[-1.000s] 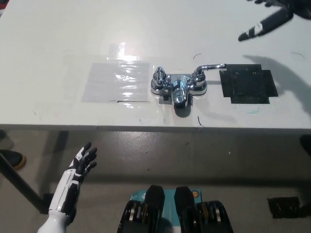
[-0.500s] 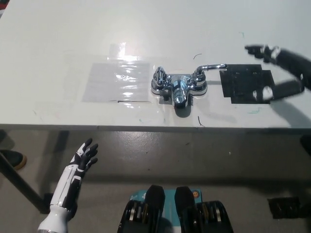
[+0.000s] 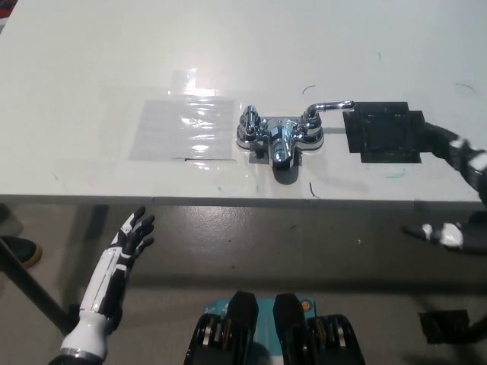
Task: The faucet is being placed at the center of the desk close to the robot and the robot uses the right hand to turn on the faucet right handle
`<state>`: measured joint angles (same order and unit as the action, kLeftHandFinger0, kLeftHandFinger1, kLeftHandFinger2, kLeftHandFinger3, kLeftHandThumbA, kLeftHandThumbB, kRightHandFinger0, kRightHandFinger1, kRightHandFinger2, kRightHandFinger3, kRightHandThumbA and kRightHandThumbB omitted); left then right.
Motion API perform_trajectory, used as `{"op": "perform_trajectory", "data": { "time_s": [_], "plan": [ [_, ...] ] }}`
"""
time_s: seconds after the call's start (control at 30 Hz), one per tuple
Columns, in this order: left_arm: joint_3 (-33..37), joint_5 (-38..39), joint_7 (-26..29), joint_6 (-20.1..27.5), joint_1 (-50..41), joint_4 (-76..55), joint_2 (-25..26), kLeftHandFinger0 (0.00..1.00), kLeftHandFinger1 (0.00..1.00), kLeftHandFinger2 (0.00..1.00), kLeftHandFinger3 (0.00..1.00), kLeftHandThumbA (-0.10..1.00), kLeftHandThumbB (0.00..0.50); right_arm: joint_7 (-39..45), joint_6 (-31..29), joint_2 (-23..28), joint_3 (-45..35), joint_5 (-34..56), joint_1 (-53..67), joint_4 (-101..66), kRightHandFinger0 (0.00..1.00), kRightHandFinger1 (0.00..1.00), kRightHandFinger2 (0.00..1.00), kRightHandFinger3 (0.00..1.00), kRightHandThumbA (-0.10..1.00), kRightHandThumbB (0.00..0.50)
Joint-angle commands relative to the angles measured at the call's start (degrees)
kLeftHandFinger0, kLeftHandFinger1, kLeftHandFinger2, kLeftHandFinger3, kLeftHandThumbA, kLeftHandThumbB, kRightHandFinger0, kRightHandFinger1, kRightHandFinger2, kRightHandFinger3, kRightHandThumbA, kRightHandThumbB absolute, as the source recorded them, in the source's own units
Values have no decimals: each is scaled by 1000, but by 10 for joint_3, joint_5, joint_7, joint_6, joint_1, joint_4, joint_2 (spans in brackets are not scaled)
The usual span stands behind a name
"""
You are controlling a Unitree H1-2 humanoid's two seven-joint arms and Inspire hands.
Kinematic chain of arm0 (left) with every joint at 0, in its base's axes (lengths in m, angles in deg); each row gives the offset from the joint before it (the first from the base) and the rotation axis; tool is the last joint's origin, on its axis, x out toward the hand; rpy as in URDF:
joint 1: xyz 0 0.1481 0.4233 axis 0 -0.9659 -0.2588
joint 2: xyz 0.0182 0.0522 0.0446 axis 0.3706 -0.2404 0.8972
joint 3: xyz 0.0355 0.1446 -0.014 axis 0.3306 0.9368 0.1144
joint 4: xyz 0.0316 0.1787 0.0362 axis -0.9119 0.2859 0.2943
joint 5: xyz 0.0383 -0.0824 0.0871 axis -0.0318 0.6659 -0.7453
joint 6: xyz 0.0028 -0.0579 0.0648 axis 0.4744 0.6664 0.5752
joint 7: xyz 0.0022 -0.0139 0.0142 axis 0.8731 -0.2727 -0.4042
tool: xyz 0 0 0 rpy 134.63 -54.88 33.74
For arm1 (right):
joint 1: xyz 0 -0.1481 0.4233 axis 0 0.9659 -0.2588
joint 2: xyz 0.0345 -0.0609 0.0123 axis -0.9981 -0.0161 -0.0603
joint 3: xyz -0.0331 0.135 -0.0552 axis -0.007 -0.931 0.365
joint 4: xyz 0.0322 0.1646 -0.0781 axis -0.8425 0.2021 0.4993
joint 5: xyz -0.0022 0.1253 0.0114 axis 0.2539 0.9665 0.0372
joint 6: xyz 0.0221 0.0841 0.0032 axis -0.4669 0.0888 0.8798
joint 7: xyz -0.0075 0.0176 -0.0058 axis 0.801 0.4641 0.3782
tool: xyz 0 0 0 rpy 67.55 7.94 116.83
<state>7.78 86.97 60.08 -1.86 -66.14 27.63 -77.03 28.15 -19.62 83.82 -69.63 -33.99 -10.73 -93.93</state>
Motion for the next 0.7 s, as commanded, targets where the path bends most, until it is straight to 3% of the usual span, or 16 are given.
{"op": "perform_trajectory", "data": {
  "time_s": [0.0,0.13,0.23,0.27,0.3,0.33,0.43,0.53,0.6,0.67],
  "plan": [
    [-10,26,-14,5,34,-15,14,1000,1000,1000,1000,972,187,-105,-105,-63,-66,172,48,-140,1000,1000,1000,1000,1000,391],
    [-9,34,-17,5,30,-16,13,1000,1000,1000,1000,949,155,-77,-135,-94,-24,130,87,-42,1000,1000,1000,1000,1000,359],
    [-8,30,-18,0,27,-18,15,1000,1000,1000,1000,968,208,-88,-169,-113,-1,91,95,65,1000,1000,1000,1000,1000,324],
    [-8,30,-19,0,26,-18,15,1000,1000,1000,1000,973,209,-90,-175,-114,1,89,97,74,1000,1000,1000,1000,1000,207],
    [-7,31,-19,1,24,-18,14,1000,1000,1000,1000,973,210,-92,-175,-113,7,80,98,94,1000,1000,1000,1000,1000,278],
    [-7,32,-20,3,22,-18,14,1000,1000,1000,1000,970,187,-92,-184,-115,12,78,98,121,1000,1000,1000,1000,1000,233],
    [-3,33,-22,4,11,-19,16,1000,1000,1000,1000,970,166,-99,-197,-121,30,74,103,176,1000,1000,1000,1000,1000,171],
    [-3,37,-23,5,5,-19,15,1000,1000,1000,1000,955,156,-109,-216,-125,45,76,108,215,1000,1000,1000,1000,1000,177],
    [1,28,-21,4,2,-19,18,1000,1000,1000,1000,962,212,-119,-244,-132,54,74,110,258,1000,1000,1000,1000,1000,175],
    [3,29,-22,-3,-2,-22,17,1000,1000,1000,1000,962,230,-127,-245,-134,60,73,114,271,1000,1000,1000,1000,1000,176]
  ]
}}
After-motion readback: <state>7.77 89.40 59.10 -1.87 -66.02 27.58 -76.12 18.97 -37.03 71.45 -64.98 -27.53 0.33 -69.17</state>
